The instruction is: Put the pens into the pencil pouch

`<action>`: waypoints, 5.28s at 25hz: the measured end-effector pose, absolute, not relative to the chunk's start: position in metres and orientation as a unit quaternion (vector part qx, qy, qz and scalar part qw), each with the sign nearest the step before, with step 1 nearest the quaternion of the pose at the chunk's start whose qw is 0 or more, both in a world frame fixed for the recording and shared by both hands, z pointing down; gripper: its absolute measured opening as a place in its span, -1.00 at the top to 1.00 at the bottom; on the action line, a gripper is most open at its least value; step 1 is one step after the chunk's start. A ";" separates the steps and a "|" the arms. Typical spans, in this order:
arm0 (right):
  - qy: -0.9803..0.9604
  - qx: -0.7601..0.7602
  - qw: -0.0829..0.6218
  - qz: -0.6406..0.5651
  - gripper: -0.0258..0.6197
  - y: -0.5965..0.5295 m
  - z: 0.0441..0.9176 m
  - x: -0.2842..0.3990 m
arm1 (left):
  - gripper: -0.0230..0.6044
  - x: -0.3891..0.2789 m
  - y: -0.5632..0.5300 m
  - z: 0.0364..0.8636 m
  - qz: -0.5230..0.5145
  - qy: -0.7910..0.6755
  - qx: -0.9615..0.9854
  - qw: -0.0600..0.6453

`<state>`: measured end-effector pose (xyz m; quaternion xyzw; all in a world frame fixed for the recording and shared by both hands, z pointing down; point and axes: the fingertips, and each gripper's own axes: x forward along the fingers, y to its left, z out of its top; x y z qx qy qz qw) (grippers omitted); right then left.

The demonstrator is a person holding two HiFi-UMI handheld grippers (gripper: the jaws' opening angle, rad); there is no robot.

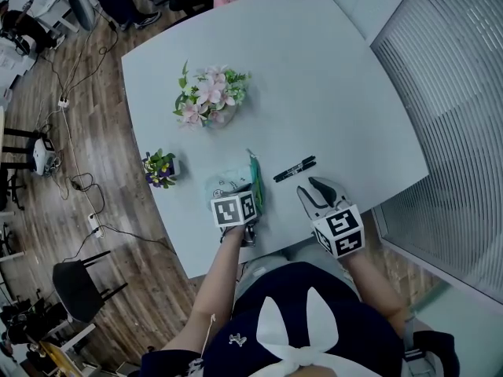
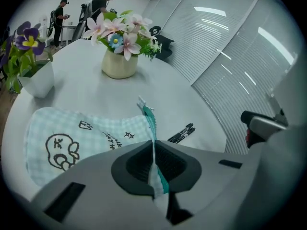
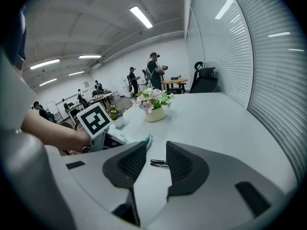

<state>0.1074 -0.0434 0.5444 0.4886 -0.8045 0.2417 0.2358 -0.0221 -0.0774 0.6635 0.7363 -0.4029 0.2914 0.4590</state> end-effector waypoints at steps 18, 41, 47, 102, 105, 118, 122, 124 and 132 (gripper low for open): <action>-0.825 0.463 0.231 0.228 0.53 -0.048 0.544 0.092 | 0.83 -0.034 -0.086 0.612 0.230 -0.403 0.748 0.474; -0.862 0.374 0.301 0.162 0.54 -0.045 0.556 0.063 | 0.83 -0.047 -0.093 0.537 0.154 -0.414 0.777 0.448; -0.866 0.348 0.331 0.142 0.56 -0.051 0.567 0.059 | 0.83 -0.051 -0.095 0.521 0.128 -0.418 0.778 0.451; -0.762 0.001 0.647 -0.022 0.76 -0.050 0.705 0.055 | 0.83 -0.071 -0.092 0.522 0.108 -0.437 0.756 0.475; -0.769 0.011 0.639 -0.015 0.76 -0.052 0.702 0.053 | 0.83 -0.072 -0.092 0.524 0.109 -0.437 0.756 0.475; -0.818 0.080 0.569 0.018 0.76 -0.059 0.658 0.040 | 0.83 -0.070 -0.091 0.523 0.113 -0.434 0.762 0.468; -0.829 0.109 0.548 0.031 0.77 -0.057 0.646 0.042 | 0.83 -0.070 -0.090 0.522 0.114 -0.434 0.763 0.465; -0.834 0.126 0.535 0.041 0.77 -0.057 0.641 0.044 | 0.83 -0.070 -0.090 0.522 0.114 -0.434 0.763 0.464; -0.861 0.223 0.442 0.116 0.77 -0.058 0.606 0.052 | 0.83 -0.068 -0.089 0.519 0.115 -0.432 0.767 0.461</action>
